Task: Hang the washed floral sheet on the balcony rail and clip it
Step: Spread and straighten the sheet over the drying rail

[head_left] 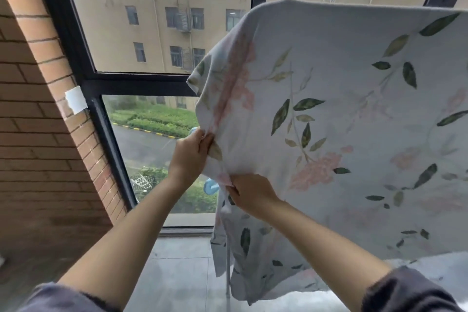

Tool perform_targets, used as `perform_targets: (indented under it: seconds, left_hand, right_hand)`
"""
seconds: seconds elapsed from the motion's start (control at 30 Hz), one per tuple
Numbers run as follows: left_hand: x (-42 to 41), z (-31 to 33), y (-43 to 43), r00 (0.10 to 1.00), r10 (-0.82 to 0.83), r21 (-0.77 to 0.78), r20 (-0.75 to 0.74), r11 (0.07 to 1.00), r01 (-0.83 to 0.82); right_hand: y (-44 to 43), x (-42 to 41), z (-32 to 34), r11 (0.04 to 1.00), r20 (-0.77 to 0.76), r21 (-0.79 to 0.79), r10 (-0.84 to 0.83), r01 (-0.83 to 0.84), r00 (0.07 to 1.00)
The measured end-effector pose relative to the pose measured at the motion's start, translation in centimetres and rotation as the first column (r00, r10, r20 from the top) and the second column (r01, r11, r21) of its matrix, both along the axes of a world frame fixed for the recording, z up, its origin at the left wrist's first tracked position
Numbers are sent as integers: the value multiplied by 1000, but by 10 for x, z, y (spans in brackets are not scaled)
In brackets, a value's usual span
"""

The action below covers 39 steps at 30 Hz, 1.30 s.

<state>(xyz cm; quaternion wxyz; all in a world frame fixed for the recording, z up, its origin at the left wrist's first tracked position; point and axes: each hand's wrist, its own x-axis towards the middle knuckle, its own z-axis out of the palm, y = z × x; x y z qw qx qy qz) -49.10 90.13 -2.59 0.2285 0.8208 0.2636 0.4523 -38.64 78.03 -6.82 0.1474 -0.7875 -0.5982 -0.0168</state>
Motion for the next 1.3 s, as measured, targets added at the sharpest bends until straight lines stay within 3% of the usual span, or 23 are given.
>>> perform_targets:
  seconds: [0.43, 0.57, 0.67, 0.77, 0.9, 1.0, 1.1, 1.2, 1.3]
  left_hand:
    - [-24, -30, 25, 981, -25, 63, -195, 997, 38]
    - [-23, -13, 31, 986, -162, -83, -31, 984, 159]
    - [-14, 7, 30, 954, -270, -240, 133, 925, 295]
    - [-2, 18, 26, 935, -290, -315, 207, 884, 344]
    - [7, 26, 20, 961, -161, -312, 224, 922, 227]
    - [8, 27, 5, 933, -104, -285, 346, 935, 210]
    - [8, 23, -12, 918, 42, -130, 395, 991, 11]
    - [19, 14, -48, 916, 114, 58, 385, 987, -147]
    - [39, -2, -93, 926, 191, 104, 325, 966, -235]
  right_hand:
    - [16, -11, -45, 977, -49, -178, -132, 121, 990]
    - [11, -6, -40, 984, -153, -100, -158, 144, 976]
    - [7, -5, -25, 983, -187, -82, -175, 162, 967]
    - [0, -3, -16, 980, -269, -89, -198, 180, 943]
    - [-20, 10, -8, 962, -305, -74, -271, 261, 913]
    - [-39, 24, -2, 955, -291, -60, -294, 290, 910]
    - [-58, 37, 3, 955, -304, -27, -290, 296, 907]
    - [-87, 56, 8, 948, -346, 4, -297, 318, 890]
    - [-123, 82, 7, 946, -354, 49, -285, 322, 891]
